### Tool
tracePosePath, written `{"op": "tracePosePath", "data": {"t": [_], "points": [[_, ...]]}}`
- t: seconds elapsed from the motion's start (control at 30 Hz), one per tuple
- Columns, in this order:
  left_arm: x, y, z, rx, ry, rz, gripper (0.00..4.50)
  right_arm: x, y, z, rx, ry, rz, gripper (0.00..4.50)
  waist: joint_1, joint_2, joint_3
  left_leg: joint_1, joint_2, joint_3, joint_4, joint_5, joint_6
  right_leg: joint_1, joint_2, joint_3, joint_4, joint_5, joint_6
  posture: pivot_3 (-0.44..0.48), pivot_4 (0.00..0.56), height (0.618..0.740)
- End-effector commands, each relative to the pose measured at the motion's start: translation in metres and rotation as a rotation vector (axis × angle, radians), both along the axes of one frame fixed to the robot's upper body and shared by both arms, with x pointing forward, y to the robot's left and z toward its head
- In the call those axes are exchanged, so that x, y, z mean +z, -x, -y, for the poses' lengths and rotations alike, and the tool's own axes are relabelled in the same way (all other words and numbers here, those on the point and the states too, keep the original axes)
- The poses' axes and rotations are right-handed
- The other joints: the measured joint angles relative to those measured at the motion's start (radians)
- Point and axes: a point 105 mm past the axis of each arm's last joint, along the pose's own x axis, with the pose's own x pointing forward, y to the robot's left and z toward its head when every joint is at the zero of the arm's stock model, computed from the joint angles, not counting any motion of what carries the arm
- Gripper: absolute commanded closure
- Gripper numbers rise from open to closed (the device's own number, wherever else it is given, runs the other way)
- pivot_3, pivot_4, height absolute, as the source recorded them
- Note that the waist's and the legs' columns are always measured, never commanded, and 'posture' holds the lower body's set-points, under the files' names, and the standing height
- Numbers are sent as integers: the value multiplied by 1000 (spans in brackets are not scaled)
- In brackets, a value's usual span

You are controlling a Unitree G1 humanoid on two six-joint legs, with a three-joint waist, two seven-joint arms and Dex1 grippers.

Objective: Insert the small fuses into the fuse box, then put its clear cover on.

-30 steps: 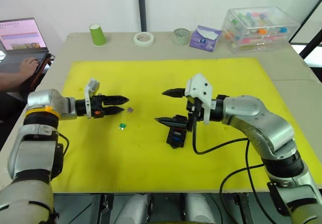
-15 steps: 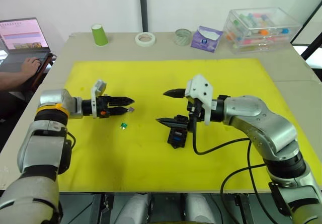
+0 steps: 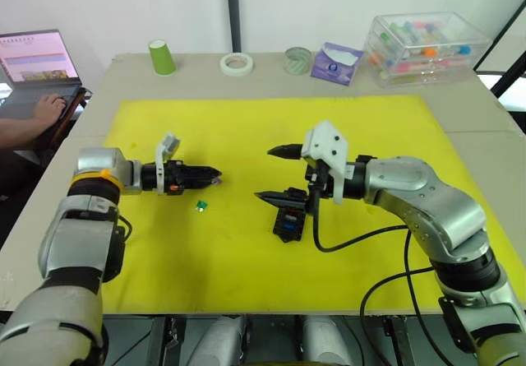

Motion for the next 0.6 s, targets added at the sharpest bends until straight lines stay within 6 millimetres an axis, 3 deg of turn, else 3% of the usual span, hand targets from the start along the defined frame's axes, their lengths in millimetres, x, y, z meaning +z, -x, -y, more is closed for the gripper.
{"op": "tracePosePath", "data": {"t": [0.03,0.13,0.33,0.43,0.6], "points": [[-10,2,-2,9,-27,-28,3434,15,4,-2,14,-18,73,0,0,0,0,0,0,0,0,0,0,0,0,0,0,0,0,0,150,740],[-20,4,-5,9,-61,-35,4481,15,3,-2,11,-16,74,0,0,0,0,0,0,0,0,0,0,0,0,0,0,0,0,0,150,740],[-7,4,-6,18,7,-32,4481,15,4,-1,22,-28,66,0,-2,0,0,0,0,0,0,0,0,0,0,0,0,0,0,0,150,740],[13,7,-6,-27,59,24,4481,16,4,3,25,-39,43,0,-4,0,0,0,0,1,0,0,0,-1,0,1,1,0,0,0,150,740],[88,28,12,-217,133,474,4481,34,6,18,59,-118,-117,0,-5,0,0,-4,1,1,1,0,0,-4,-1,2,2,0,0,0,150,740]]}}
